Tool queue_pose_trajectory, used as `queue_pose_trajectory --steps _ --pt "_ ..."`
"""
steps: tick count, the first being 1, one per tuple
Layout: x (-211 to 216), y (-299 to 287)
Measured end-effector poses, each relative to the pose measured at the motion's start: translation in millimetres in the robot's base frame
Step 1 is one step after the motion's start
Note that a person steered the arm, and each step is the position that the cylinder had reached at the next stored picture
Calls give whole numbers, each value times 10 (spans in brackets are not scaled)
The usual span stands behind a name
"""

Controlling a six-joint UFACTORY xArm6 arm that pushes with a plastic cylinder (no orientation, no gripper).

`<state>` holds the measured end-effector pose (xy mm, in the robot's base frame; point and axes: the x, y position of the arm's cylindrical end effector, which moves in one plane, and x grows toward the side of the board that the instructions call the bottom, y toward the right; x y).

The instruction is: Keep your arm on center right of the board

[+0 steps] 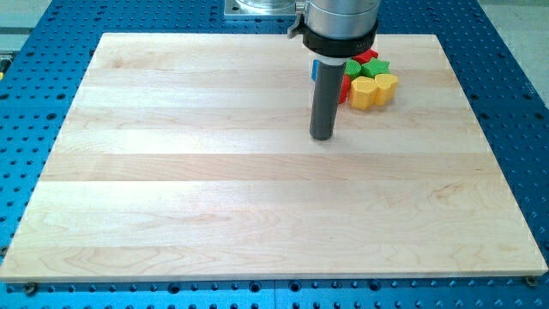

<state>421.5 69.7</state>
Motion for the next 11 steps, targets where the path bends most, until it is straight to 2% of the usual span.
queue_pose_trajectory --steps 2,4,5,10,11 --pt "130 94" --pt "141 1967" --pt "36 2343" --pt "97 2414" --pt "-108 2395"
